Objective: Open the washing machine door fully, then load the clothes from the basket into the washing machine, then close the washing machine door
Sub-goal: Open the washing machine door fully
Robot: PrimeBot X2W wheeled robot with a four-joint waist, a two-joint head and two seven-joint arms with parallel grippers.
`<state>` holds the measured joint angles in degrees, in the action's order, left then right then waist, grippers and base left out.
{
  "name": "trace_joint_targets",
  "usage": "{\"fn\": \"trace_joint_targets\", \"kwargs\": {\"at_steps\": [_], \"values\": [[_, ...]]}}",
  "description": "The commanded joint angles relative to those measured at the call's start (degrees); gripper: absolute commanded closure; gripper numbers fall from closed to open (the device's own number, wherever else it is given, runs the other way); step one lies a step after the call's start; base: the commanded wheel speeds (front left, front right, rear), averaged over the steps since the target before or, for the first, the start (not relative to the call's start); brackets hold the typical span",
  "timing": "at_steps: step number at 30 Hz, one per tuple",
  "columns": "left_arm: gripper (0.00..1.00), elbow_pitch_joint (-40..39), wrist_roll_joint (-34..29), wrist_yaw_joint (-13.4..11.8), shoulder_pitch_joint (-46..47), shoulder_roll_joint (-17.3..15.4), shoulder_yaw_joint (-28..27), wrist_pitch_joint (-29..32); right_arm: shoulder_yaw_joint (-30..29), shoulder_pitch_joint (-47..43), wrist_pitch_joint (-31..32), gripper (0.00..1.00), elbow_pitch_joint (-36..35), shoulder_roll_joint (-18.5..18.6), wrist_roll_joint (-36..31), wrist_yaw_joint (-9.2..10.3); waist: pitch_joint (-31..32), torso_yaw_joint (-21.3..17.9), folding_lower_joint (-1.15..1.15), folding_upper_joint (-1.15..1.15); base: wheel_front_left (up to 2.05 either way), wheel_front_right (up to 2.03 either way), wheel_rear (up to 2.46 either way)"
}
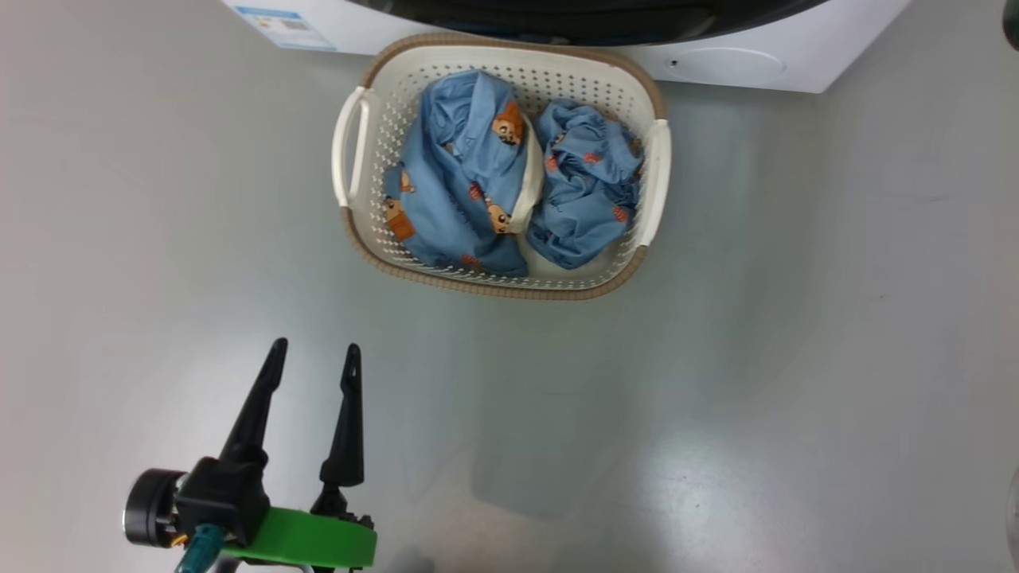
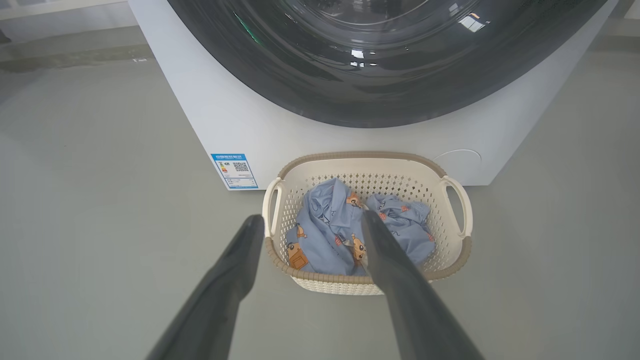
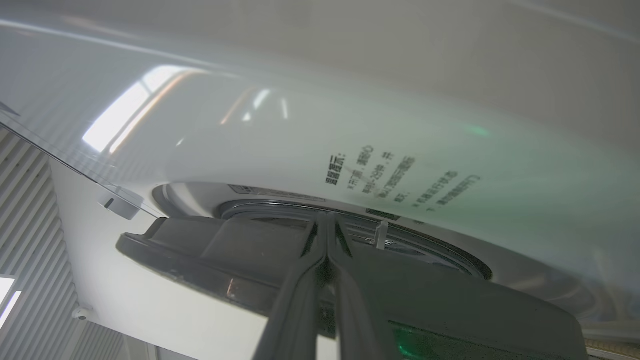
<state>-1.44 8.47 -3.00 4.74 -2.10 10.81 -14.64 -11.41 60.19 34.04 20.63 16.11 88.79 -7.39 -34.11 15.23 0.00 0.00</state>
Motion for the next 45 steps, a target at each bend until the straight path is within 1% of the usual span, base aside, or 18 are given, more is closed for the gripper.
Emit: {"fn": "trace_joint_targets", "kwargs": {"at_steps": [1,12,16,21,26,34,45], "values": [[0.00,-0.8,0.4,-0.3,-0.3,-0.8,-1.6,-0.4,0.7,1.0,0.4,1.00,-1.9,0.0,-0.4,-0.10,-0.3,0.9,0.00,0.00,0.00,0.00,0.00],[0.00,0.4,1.4,-0.5,-1.4,-0.8,2.8,-0.4,3.2,4.4,0.5,1.00,-1.4,2.0,-1.0,-0.10,-1.7,3.9,0.00,0.00,0.00,0.00,0.00],[0.00,0.0,2.0,-1.1,-1.3,-0.8,3.8,-0.4,4.2,5.7,0.5,1.00,-1.2,2.5,-1.1,-0.10,-2.2,4.9,0.00,0.00,0.00,0.00,0.00],[0.00,0.0,2.1,-1.6,-1.2,-0.8,4.1,-0.4,5.7,6.8,1.1,1.00,-0.7,3.0,-1.0,-0.10,-2.6,5.3,0.00,0.00,0.00,0.00,0.00],[0.00,-0.1,2.5,-2.2,-0.4,-0.8,3.4,-0.4,7.3,7.0,2.9,1.00,-0.3,3.0,-0.2,-0.10,-2.4,4.5,0.00,0.00,0.00,0.00,0.00],[0.00,-0.3,2.4,-2.2,1.1,-0.8,2.4,-0.4,9.4,6.1,5.7,1.00,0.1,3.6,0.3,-0.10,-1.4,2.8,0.00,0.00,0.00,0.00,0.00],[0.00,0.3,2.0,-1.7,2.4,-0.8,-0.2,-0.4,13.5,3.1,8.1,1.00,-0.6,1.7,0.0,-0.10,1.2,-1.3,0.00,0.00,0.00,0.00,0.00]]}}
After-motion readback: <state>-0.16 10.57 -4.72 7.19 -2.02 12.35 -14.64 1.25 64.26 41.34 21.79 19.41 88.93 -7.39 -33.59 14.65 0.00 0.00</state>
